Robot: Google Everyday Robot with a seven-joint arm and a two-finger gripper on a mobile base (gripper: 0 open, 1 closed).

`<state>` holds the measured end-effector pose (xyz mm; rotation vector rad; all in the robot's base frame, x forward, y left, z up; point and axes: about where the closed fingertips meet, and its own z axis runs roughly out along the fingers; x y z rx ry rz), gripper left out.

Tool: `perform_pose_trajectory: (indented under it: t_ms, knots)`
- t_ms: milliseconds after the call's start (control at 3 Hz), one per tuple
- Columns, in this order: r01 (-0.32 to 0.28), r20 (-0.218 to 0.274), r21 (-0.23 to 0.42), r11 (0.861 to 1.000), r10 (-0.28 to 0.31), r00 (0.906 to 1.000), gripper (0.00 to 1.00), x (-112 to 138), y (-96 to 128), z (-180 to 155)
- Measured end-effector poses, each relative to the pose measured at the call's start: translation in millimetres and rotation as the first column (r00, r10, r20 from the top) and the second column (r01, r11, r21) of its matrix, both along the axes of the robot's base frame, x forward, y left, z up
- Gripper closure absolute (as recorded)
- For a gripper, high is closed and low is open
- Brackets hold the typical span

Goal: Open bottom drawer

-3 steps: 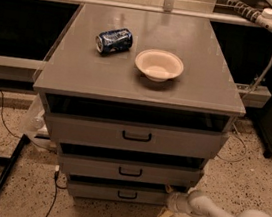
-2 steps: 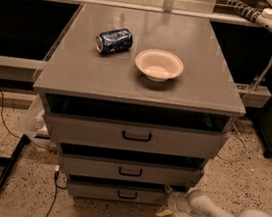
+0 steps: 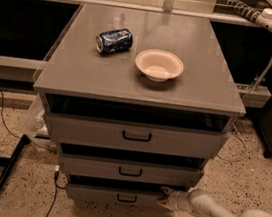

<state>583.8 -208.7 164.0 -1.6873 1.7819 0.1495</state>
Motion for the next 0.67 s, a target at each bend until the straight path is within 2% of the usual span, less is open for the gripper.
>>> perform_pose_trajectory:
  t_ms: [333, 667]
  knots:
    - [0.0, 0.0, 0.0, 1.0, 0.0, 1.0, 0.88, 0.0, 0.0, 7.4]
    - [0.0, 0.0, 0.0, 1.0, 0.0, 1.0, 1.0, -0.2, -0.5, 10.0]
